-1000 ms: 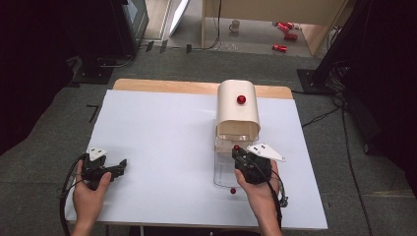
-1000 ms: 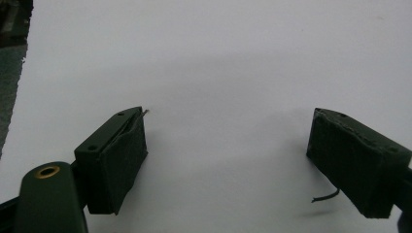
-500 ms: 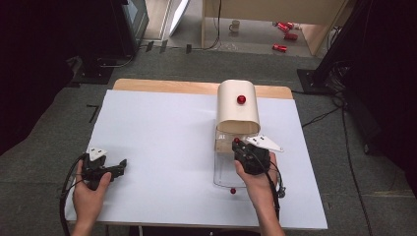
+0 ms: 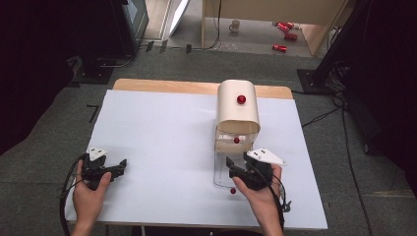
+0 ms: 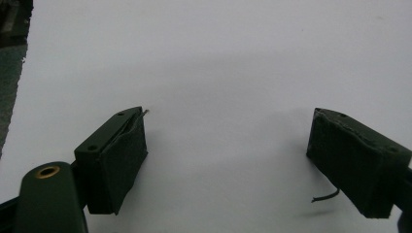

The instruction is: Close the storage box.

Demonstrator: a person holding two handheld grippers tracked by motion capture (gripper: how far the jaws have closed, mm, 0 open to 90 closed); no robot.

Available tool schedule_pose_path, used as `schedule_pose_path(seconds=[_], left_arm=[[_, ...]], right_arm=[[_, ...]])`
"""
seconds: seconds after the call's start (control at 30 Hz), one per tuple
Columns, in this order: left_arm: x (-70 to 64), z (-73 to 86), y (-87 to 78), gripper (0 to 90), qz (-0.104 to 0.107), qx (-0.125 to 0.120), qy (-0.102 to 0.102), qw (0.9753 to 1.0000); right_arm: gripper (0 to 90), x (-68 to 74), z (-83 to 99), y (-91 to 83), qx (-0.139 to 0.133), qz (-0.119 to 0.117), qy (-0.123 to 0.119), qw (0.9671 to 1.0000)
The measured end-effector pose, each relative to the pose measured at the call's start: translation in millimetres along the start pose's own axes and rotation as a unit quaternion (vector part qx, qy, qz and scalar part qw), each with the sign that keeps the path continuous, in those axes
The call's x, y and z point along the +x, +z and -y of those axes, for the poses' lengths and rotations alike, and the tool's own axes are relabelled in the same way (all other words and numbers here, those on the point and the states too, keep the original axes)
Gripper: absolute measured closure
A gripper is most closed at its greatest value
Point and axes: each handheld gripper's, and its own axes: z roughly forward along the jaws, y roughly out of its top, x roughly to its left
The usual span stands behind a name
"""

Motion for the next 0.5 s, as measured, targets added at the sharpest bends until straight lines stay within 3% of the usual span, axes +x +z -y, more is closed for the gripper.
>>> schedule_pose_path(seconds=[0.3, 0.5], left_arm=[[-0.1, 0.0, 0.0, 14.4, 0.0, 0.0, 0.0, 1.0], [0.0, 0.0, 0.0, 14.4, 0.0, 0.0, 0.0, 1.0]], right_arm=[[30.9, 14.4, 29.1, -21.8, 0.004, 0.004, -0.012, 0.9999], [32.2, 16.0, 41.5, -29.4, 0.0, 0.004, -0.001, 1.0]])
